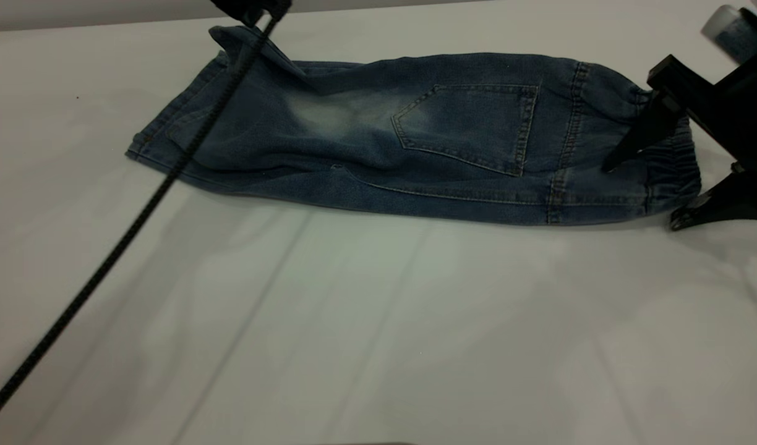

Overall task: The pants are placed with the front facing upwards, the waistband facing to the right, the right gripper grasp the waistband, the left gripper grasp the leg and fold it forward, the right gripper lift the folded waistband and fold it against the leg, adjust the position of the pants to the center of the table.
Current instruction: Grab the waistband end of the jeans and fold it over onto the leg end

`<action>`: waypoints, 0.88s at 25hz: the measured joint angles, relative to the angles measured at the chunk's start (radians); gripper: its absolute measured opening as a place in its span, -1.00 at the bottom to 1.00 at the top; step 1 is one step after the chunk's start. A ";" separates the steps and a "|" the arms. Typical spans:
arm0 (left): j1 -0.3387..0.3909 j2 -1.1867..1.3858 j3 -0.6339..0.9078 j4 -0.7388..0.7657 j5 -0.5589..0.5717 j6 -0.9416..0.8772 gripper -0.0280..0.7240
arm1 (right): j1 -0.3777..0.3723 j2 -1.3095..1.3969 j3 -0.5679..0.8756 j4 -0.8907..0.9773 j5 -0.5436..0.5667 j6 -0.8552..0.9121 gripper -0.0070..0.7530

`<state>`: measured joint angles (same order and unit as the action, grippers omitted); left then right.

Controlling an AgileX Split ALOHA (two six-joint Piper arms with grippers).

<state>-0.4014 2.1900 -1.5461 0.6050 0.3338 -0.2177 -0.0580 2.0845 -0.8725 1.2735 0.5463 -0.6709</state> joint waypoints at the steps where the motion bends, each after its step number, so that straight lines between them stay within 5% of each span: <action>1: -0.008 0.000 0.000 0.000 0.006 0.000 -0.06 | 0.000 0.000 0.000 0.012 -0.032 0.000 0.57; 14: -0.062 0.000 0.000 -0.004 0.021 0.000 -0.06 | -0.001 0.042 -0.001 0.227 -0.049 -0.115 0.35; 16: -0.071 0.000 0.000 -0.004 0.037 0.000 -0.06 | -0.001 0.047 -0.001 0.261 -0.049 -0.151 0.12; 20: -0.096 0.003 0.000 -0.009 0.061 0.001 -0.06 | -0.001 0.037 -0.001 0.337 -0.036 -0.262 -0.69; 22: -0.111 0.011 0.000 -0.030 0.067 0.012 -0.06 | -0.001 0.015 -0.001 0.365 -0.027 -0.335 -0.82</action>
<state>-0.5120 2.2006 -1.5461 0.5749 0.4011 -0.2060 -0.0589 2.0998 -0.8732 1.6386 0.5189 -1.0057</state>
